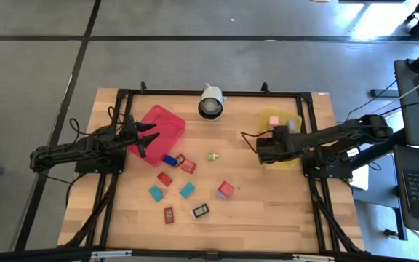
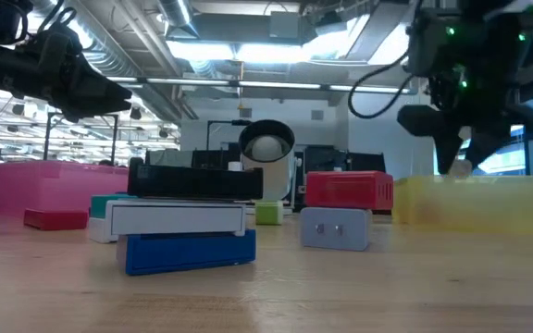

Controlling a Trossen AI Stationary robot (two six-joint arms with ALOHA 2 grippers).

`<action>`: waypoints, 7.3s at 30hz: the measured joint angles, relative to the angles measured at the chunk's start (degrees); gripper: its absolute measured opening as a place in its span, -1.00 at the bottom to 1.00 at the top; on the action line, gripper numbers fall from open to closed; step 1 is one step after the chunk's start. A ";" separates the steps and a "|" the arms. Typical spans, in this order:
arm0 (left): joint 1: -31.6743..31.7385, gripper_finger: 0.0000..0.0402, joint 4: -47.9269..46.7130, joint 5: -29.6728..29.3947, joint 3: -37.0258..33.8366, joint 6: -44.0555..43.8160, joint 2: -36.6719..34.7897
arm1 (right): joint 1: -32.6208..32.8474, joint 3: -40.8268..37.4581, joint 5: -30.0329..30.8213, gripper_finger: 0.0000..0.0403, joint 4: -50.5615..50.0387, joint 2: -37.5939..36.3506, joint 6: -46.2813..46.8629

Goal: Pick & Place Office items
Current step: Put the blue white charger adapter into the yellow bin, then put the right red charger adapter into the yellow bin

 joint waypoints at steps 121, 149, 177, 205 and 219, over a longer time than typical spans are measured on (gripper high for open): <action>0.00 0.02 -0.02 0.00 0.00 0.00 0.00 | 17.43 15.33 -0.81 0.91 44.27 15.08 -63.77; 0.00 0.02 0.00 0.00 0.00 0.00 0.00 | 20.32 15.35 -2.80 0.91 46.03 23.58 -53.78; 0.01 0.01 0.00 0.00 0.00 0.00 0.00 | 23.04 15.37 -1.29 0.91 48.05 29.00 -51.61; 0.02 0.01 0.00 0.00 0.02 0.00 0.00 | 22.98 15.37 -0.85 0.04 48.09 28.98 -49.90; 0.02 0.02 -0.03 0.00 0.01 0.00 0.00 | 19.08 15.35 7.46 0.08 22.75 12.31 -53.06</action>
